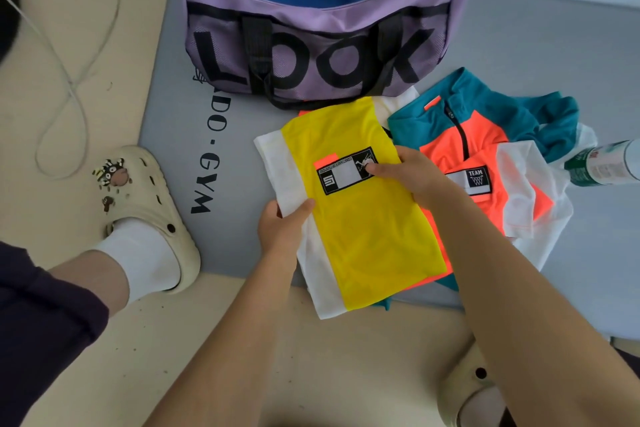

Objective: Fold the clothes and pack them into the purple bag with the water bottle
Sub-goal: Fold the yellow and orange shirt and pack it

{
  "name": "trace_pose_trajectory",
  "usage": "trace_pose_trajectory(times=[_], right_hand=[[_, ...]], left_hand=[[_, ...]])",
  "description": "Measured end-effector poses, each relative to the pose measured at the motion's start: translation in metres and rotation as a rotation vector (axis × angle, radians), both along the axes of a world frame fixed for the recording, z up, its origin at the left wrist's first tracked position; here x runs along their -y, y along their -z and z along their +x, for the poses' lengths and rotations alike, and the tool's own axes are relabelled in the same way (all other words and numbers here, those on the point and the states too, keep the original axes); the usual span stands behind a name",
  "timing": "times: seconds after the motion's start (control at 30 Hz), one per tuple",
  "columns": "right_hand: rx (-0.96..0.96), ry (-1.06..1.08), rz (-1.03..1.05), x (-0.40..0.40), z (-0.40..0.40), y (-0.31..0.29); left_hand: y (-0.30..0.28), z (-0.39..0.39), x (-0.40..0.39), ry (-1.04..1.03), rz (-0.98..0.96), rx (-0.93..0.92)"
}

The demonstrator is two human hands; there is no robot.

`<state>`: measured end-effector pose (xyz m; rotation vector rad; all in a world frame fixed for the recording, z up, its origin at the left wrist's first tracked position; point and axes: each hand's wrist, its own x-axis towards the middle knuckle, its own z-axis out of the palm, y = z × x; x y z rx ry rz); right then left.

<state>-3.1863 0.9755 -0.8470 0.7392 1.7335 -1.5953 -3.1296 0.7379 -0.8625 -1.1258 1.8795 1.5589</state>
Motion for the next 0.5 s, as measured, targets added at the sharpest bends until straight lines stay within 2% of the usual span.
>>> trace_pose_trajectory(times=[0.07, 0.17, 0.27, 0.37, 0.5], right_hand=[[0.080, -0.017, -0.100, -0.002, -0.002, 0.002], [0.193, -0.103, -0.139, -0.002, -0.002, 0.002], [0.174, -0.092, -0.212, -0.004, -0.001, 0.001], [0.143, -0.055, -0.331, -0.006, 0.002, -0.005], [0.115, -0.047, -0.386, -0.006, 0.005, -0.007]], left_hand=[[0.002, -0.004, 0.001, 0.019, 0.011, -0.016], [0.003, -0.011, 0.002, 0.051, 0.021, 0.020], [0.004, -0.017, 0.004, 0.003, 0.098, 0.066], [0.003, -0.021, 0.005, -0.067, 0.254, 0.066], [-0.001, -0.025, 0.008, -0.070, 0.299, -0.055]])
